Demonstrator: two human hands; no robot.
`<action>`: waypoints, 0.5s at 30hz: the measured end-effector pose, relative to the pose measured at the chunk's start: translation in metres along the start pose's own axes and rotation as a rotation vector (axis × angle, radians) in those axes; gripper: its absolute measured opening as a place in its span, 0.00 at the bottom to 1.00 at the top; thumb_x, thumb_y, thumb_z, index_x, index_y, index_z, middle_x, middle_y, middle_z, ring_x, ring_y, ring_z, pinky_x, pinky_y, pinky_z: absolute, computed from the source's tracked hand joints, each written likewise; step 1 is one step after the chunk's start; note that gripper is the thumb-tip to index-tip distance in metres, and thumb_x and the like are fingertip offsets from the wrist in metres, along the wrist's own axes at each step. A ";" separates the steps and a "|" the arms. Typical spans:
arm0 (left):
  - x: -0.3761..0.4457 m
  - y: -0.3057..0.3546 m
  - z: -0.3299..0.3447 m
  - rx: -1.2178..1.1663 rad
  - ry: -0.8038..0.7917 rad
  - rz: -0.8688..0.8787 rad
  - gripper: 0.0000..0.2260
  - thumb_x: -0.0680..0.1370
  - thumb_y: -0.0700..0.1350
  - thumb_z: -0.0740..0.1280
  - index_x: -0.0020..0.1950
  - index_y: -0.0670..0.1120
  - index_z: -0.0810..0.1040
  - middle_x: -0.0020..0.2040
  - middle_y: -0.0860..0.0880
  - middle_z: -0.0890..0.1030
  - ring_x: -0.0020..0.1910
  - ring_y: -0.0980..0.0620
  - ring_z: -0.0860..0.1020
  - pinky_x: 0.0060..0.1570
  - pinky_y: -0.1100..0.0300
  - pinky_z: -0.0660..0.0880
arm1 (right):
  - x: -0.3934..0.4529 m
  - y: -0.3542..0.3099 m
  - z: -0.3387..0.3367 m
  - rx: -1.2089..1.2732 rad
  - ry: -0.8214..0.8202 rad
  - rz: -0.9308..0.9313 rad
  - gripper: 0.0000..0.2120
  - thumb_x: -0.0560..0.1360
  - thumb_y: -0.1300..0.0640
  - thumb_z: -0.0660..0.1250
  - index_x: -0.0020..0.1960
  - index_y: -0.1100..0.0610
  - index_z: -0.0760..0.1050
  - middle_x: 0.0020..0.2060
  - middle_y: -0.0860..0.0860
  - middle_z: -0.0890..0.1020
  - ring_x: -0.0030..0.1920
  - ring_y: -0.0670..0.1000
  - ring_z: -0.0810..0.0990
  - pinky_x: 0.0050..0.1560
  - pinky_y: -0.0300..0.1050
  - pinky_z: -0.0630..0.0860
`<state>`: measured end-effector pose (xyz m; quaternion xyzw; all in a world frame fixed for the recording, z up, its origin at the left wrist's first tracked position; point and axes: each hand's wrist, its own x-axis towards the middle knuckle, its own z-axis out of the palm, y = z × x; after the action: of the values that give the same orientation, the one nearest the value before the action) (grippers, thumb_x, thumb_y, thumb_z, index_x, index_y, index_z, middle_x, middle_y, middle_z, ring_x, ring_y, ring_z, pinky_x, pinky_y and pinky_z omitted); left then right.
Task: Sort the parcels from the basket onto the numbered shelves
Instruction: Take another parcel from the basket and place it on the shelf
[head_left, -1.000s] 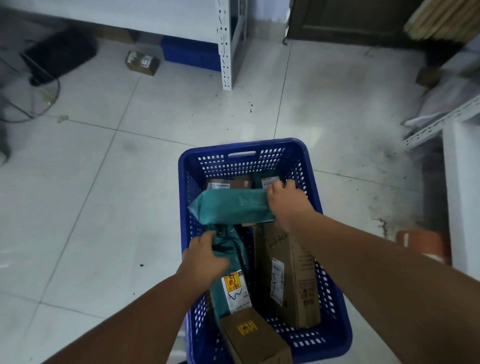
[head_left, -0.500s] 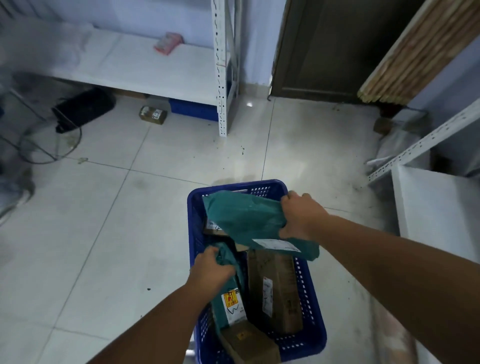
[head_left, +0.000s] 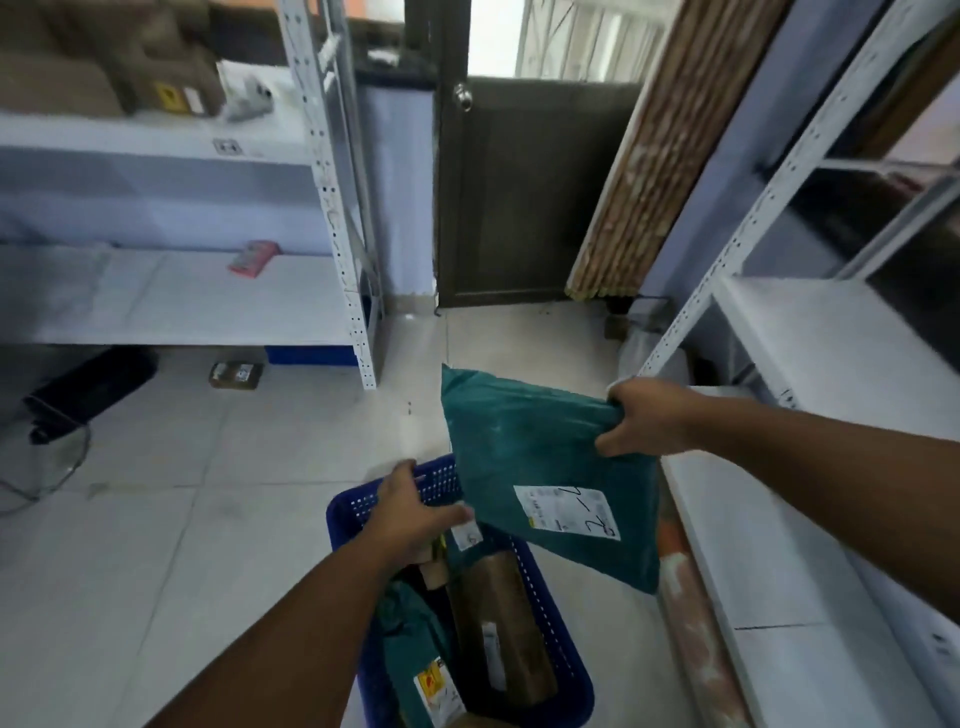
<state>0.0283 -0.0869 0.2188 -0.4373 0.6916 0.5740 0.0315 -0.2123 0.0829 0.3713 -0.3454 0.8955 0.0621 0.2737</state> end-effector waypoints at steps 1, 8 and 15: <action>-0.007 0.024 -0.005 0.008 -0.010 0.021 0.58 0.60 0.61 0.84 0.83 0.49 0.59 0.77 0.44 0.67 0.72 0.41 0.73 0.69 0.46 0.75 | -0.017 0.007 -0.020 0.020 0.007 0.013 0.21 0.69 0.41 0.73 0.56 0.51 0.77 0.49 0.51 0.82 0.48 0.51 0.80 0.48 0.47 0.82; -0.067 0.174 0.008 -0.219 -0.296 0.242 0.52 0.70 0.53 0.83 0.85 0.56 0.52 0.83 0.49 0.60 0.76 0.42 0.67 0.68 0.43 0.70 | -0.158 0.058 -0.145 0.107 0.101 0.028 0.21 0.70 0.41 0.74 0.58 0.50 0.75 0.51 0.48 0.80 0.49 0.48 0.80 0.47 0.47 0.81; -0.119 0.267 0.046 -0.276 -0.671 0.198 0.52 0.51 0.60 0.89 0.73 0.51 0.76 0.64 0.46 0.85 0.66 0.40 0.81 0.70 0.33 0.73 | -0.303 0.115 -0.222 0.286 0.212 0.108 0.22 0.71 0.43 0.76 0.57 0.56 0.80 0.52 0.54 0.84 0.48 0.54 0.87 0.44 0.50 0.86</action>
<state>-0.0910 0.0072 0.4731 -0.1560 0.5978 0.7735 0.1415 -0.2012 0.2800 0.7106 -0.2591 0.9363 -0.0878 0.2201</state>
